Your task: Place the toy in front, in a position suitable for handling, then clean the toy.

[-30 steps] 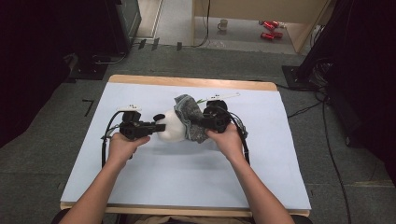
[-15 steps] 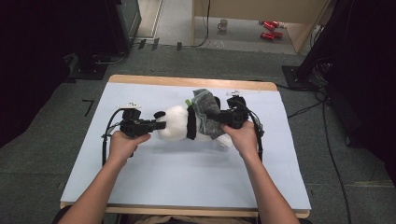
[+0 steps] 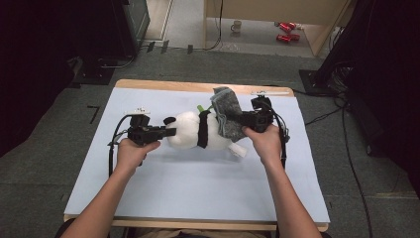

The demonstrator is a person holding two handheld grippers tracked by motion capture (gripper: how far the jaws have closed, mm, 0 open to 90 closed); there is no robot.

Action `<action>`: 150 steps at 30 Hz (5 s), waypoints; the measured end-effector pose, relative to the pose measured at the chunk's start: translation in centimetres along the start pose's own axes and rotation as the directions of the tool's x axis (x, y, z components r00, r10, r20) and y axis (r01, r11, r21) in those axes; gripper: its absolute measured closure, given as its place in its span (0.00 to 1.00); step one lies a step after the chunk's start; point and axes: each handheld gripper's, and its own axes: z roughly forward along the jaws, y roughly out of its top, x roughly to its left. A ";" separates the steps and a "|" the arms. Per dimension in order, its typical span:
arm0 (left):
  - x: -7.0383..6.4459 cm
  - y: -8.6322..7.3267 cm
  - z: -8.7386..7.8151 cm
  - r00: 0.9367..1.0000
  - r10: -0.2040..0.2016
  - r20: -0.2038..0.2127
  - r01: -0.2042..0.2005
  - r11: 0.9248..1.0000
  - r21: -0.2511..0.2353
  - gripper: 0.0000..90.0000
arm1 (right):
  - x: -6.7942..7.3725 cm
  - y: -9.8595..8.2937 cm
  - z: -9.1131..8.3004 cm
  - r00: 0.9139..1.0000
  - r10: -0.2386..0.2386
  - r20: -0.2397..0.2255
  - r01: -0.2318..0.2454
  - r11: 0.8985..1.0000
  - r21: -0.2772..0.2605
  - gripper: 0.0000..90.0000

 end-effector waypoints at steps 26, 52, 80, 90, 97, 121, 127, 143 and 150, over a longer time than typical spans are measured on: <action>-2.3 0.3 0.1 0.997 0.076 -0.028 -0.076 0.997 -0.006 0.79 | 4.8 -1.6 6.5 0.990 -0.081 -0.119 0.094 0.989 0.110 0.86; -0.5 0.3 0.1 1.000 -0.002 -0.011 0.002 1.000 -0.008 0.79 | -2.9 -1.2 1.5 0.997 0.075 -0.007 -0.074 0.995 0.071 0.86; 0.6 0.2 0.2 0.998 -0.046 -0.034 0.046 0.999 -0.006 0.79 | -3.3 -0.3 -1.7 0.995 0.045 0.092 -0.043 0.999 -0.022 0.87; -0.3 0.4 0.3 0.999 -0.022 -0.042 0.022 1.000 -0.006 0.79 | 2.1 -0.3 1.2 0.998 -0.054 -0.034 0.055 0.998 0.020 0.86; -1.1 0.5 0.2 0.999 -0.010 -0.053 0.010 1.000 -0.008 0.79 | 5.1 -1.6 4.3 0.989 -0.108 -0.104 0.115 0.991 0.064 0.86; 0.6 0.2 0.1 0.997 -0.063 -0.043 0.063 0.998 0.000 0.78 | 1.9 -3.0 5.8 0.993 -0.107 -0.042 0.112 0.983 0.146 0.87; 0.9 0.2 0.1 0.997 -0.069 -0.040 0.069 0.998 0.001 0.78 | 0.7 -2.7 4.7 0.996 -0.080 -0.041 0.085 0.986 0.141 0.87; 1.7 0.0 0.0 0.998 -0.067 -0.018 0.067 0.998 -0.022 0.75 | -1.8 -2.5 1.9 0.999 -0.050 0.008 0.048 0.992 0.117 0.86; 1.8 -0.2 -0.1 1.000 -0.015 -0.009 0.014 0.998 -0.062 0.64 | -2.4 -2.7 1.7 0.998 -0.049 0.027 0.045 0.993 0.109 0.86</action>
